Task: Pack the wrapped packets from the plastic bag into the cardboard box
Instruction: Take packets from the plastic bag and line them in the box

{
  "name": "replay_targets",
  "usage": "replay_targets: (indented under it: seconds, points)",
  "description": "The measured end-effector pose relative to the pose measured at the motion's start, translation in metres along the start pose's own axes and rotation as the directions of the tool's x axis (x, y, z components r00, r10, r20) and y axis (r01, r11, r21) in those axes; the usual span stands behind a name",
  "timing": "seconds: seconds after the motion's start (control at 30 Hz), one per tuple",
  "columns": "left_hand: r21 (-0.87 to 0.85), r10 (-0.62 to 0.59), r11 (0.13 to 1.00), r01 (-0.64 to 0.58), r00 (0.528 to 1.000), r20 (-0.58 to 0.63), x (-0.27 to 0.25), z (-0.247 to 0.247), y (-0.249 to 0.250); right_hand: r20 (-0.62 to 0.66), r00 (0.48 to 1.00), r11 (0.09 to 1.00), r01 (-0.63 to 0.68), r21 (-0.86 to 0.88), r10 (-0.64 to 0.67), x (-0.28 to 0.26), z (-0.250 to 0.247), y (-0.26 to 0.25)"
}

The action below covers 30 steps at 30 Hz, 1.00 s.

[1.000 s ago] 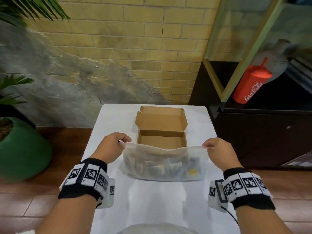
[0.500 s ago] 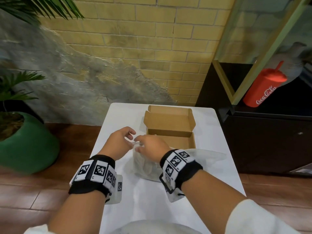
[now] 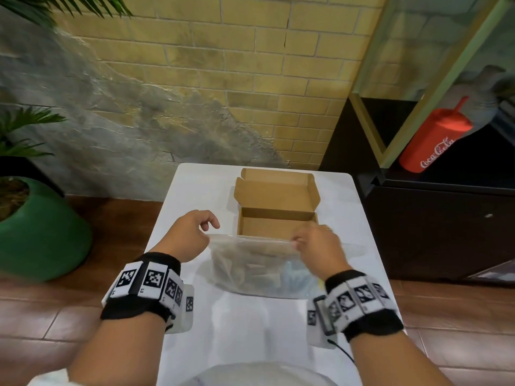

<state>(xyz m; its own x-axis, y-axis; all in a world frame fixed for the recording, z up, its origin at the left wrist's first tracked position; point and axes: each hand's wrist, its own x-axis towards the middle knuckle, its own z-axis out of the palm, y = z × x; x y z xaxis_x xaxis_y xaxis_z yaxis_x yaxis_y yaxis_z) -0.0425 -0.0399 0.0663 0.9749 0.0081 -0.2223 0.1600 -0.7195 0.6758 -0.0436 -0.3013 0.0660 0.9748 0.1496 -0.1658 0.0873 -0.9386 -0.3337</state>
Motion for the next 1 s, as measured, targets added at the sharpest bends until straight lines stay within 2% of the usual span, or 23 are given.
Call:
replay_targets:
  seconds: [0.07,0.17,0.3,0.43,0.53,0.77,0.87,1.0]
  points:
    - [0.02,0.005,1.0,-0.005,1.0,0.013,-0.001,0.002,0.0,-0.019,0.995,0.996,-0.094,-0.003,0.094,-0.01,-0.01,0.034]
    - [0.034,0.011,0.999,-0.011,1.0,0.018,-0.003,0.004,0.001,-0.04,0.968,0.966,-0.245,0.083,0.249,-0.027,-0.025,0.077]
    - [0.07,0.014,0.997,-0.014,1.0,0.007,-0.003,0.009,0.006,-0.057,0.922,0.907,-0.363,0.214,0.383,-0.041,-0.034,0.103]
    - [0.104,0.025,0.994,-0.03,0.999,0.048,-0.003,0.016,0.01,0.01,0.908,0.857,-0.398,0.329,0.418,-0.039,-0.029,0.098]
    - [0.132,0.037,0.99,-0.05,0.994,0.1,-0.006,0.021,0.011,0.025,0.898,0.839,-0.421,0.344,0.44,-0.033,-0.025,0.086]
    - [0.08,0.045,0.995,-0.057,0.987,0.156,-0.018,0.029,0.019,-0.164,0.853,0.857,-0.45,0.251,0.496,-0.025,-0.006,0.07]
    - [0.031,0.065,0.997,-0.07,0.991,0.117,-0.022,0.036,0.024,-0.239,0.84,0.865,-0.427,0.264,0.488,-0.024,-0.003,0.068]
    - [0.052,0.032,0.998,-0.035,0.998,0.049,-0.02,0.042,0.026,-0.178,0.825,0.779,-0.404,0.48,0.537,-0.025,-0.004,0.073]
